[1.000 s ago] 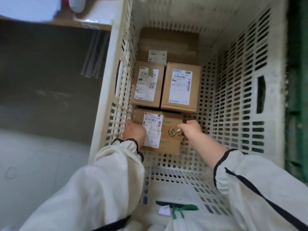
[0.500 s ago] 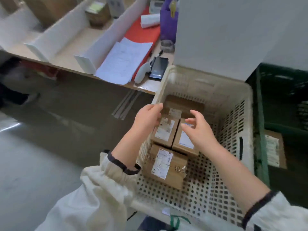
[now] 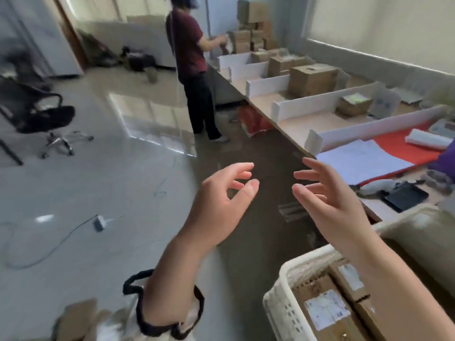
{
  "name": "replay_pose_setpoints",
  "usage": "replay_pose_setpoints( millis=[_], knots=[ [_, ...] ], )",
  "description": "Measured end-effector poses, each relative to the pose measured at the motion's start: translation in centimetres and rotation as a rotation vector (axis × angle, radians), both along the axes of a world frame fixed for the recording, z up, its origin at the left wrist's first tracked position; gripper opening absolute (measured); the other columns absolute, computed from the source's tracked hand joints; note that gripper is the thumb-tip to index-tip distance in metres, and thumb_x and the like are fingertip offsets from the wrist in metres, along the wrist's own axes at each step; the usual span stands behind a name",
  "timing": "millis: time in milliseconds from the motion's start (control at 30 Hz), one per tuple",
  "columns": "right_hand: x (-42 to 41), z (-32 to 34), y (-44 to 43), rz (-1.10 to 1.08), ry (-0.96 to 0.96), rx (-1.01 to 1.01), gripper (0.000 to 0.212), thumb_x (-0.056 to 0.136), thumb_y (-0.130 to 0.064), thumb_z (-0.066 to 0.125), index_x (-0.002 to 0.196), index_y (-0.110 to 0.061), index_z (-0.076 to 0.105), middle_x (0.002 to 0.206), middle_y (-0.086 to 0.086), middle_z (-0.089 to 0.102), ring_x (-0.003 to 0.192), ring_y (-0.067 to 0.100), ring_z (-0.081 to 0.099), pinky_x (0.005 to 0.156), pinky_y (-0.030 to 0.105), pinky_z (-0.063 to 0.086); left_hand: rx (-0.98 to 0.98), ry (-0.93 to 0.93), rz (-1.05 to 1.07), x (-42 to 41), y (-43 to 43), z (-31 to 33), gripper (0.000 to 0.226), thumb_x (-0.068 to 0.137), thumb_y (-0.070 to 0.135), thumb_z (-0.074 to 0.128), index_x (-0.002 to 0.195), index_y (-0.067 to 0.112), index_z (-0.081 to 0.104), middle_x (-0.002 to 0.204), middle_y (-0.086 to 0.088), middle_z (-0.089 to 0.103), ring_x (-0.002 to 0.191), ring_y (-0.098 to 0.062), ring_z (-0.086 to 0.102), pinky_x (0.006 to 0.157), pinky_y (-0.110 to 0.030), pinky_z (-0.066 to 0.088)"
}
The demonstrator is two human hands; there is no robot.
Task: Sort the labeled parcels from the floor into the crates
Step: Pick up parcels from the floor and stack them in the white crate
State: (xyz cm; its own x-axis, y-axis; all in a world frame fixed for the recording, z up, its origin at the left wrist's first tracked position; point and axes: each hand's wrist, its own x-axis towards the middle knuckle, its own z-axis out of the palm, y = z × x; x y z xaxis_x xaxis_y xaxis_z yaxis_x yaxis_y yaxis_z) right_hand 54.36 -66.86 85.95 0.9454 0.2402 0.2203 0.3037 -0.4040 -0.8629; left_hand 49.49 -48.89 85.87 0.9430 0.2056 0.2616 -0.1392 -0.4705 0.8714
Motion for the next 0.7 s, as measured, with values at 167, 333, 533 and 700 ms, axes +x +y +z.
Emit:
replay_pose_setpoints(
  millis=[167, 333, 533, 700],
  knots=[
    [-4.7, 1.7, 11.1, 0.275, -0.051, -0.039, 0.044, 0.089, -0.024, 0.06, 0.131, -0.029, 0.047, 0.113, -0.015, 0.059, 0.094, 0.001, 0.061, 0.078, 0.017, 0.048, -0.067, -0.06, 0.273, -10.0, 10.1, 0.8, 0.02, 0.083, 0.04, 0.055, 0.101, 0.049, 0.059, 0.1, 0.017, 0.067, 0.088, 0.007, 0.059, 0.081, -0.012, 0.046],
    [-12.9, 1.7, 23.7, 0.54, -0.033, 0.016, 0.033, 0.089, -0.021, 0.059, 0.117, -0.037, 0.051, 0.107, -0.019, 0.06, 0.088, 0.0, 0.061, 0.068, 0.013, 0.046, -0.056, -0.064, 0.553, -23.5, 19.9, 0.8, 0.021, 0.079, 0.041, 0.053, 0.099, 0.048, 0.059, 0.1, 0.017, 0.067, 0.088, 0.005, 0.06, 0.083, -0.017, 0.047],
    [-26.1, -0.3, 38.0, 0.97, 0.056, 0.036, 0.025, 0.09, -0.025, 0.057, 0.104, -0.045, 0.051, 0.105, -0.024, 0.06, 0.092, -0.002, 0.059, 0.075, 0.017, 0.042, -0.061, -0.038, 0.975, -41.6, 27.6, -0.1, 0.023, 0.086, 0.038, 0.058, 0.108, 0.042, 0.061, 0.104, 0.02, 0.065, 0.097, 0.004, 0.06, 0.087, -0.018, 0.049],
    [-35.8, -2.4, 45.7, 1.32, 0.108, -0.052, 0.022, 0.091, -0.026, 0.057, 0.107, -0.041, 0.056, 0.109, -0.019, 0.061, 0.094, 0.001, 0.06, 0.076, 0.019, 0.042, -0.12, -0.032, 1.316, -53.0, 28.5, -2.3, 0.019, 0.087, 0.032, 0.061, 0.099, 0.047, 0.059, 0.101, 0.019, 0.066, 0.096, 0.001, 0.062, 0.085, -0.016, 0.046]
  ],
)
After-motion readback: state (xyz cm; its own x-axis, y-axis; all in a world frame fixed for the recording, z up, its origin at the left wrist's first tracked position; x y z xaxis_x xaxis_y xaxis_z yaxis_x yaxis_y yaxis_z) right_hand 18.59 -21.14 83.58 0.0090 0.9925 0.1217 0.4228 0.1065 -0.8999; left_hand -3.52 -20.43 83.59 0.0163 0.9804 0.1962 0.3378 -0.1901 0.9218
